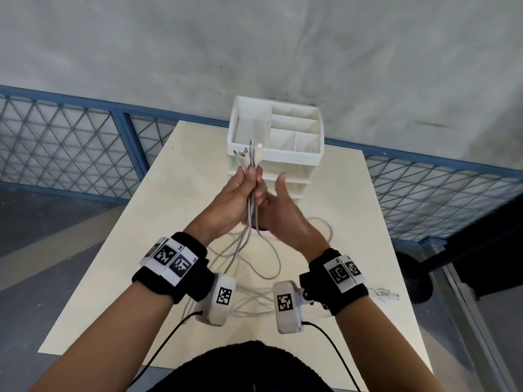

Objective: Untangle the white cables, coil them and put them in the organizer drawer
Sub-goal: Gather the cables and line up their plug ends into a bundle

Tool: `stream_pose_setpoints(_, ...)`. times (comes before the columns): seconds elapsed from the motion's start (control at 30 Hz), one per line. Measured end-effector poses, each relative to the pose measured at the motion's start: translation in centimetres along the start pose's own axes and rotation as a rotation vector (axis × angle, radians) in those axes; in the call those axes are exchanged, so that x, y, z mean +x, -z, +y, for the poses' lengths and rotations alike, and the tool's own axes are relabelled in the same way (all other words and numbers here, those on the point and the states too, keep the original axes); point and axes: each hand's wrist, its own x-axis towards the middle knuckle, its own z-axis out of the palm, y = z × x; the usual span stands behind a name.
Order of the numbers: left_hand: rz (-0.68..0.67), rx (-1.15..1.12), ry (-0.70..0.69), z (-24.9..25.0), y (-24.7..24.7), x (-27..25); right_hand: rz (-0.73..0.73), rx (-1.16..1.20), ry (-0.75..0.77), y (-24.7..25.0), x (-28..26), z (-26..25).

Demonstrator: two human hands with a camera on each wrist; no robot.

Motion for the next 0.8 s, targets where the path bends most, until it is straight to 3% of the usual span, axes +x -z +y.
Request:
stream_pose_setpoints(0.1, -0.002, -0.06, -0.025, 1.8, 0.5, 0.3, -0.247, -0.132, -0.039, -0.4, -0.6, 1.9)
stream_pose_setpoints(0.17, -0.025, -0.043, -0.047, 2.6, 1.6, 0.1, -0.27, -0.272, -0.003, 0.1, -1.1, 2.5)
stream_pose_setpoints(0.43, 0.161, 0.057, -0.22, 4.9, 6.7, -1.7, 0.075, -0.705, -0.124, 7.7, -2.3, 2.0)
stream_pose_setpoints(0.57, 0.251, 0.332, -0.222, 4.9, 8.7, -2.3, 0.182, -0.673, -0.099, 10.2, -3.9, 1.2)
stream_pose_setpoints(0.7, 0.171, 0.81, -0.129, 2.5, 6.0, -2.2, 0.214, -0.804, -0.03, 7.5, -3.4, -1.4)
stream_pose_setpoints(0.8, 0.011, 0.721, -0.031, 1.3, 2.9, -2.1, 0.184, -1.02, 0.066, 4.9, -2.6, -3.1)
